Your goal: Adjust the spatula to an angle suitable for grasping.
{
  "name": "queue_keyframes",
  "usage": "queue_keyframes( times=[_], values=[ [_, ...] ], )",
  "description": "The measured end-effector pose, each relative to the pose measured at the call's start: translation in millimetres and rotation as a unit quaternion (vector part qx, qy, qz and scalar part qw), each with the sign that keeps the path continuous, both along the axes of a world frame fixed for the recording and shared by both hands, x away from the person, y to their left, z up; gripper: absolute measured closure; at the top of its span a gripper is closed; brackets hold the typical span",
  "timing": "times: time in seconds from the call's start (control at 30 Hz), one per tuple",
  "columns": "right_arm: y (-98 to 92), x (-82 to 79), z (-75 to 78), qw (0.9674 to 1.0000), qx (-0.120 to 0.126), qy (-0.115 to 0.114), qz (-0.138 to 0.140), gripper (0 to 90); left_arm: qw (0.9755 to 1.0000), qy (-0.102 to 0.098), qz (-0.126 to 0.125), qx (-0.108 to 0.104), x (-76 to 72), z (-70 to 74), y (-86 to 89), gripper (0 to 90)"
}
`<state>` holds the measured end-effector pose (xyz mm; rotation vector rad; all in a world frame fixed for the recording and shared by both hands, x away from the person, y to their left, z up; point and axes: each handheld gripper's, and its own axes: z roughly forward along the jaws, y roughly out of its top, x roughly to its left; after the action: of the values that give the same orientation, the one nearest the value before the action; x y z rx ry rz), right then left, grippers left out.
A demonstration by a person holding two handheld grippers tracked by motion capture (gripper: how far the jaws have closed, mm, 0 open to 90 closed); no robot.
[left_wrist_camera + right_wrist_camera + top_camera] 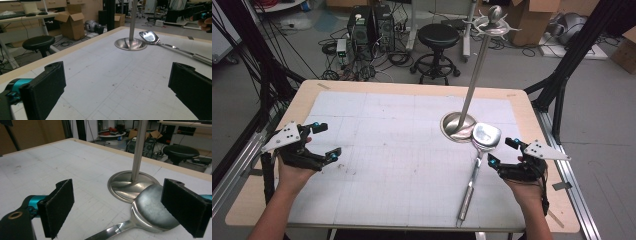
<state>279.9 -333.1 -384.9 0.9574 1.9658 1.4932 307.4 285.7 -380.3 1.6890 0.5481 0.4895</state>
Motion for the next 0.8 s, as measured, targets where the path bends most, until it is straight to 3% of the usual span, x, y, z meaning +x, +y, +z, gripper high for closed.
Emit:
queue_keyframes(
  times=[0.43, 0.67, 0.8],
  values=[
    [5.0, -3.3, 1.2, 0.9998, -0.013, 0.007, 0.012, 10.9, 1.0000, 0.003, -0.001, -0.001, 3.2, -2.4, -1.7, 1.7],
    [13.3, -7.7, 6.3, 0.9988, -0.032, 0.013, 0.035, 17.2, 1.0000, 0.002, -0.005, -0.001, 2.8, -2.3, -1.7, 1.7],
    [17.6, -15.5, 7.5, 0.9962, -0.058, 0.030, 0.058, 28.5, 0.9998, 0.006, -0.014, 0.011, 3.7, -4.6, -6.3, 1.7]
  ],
)
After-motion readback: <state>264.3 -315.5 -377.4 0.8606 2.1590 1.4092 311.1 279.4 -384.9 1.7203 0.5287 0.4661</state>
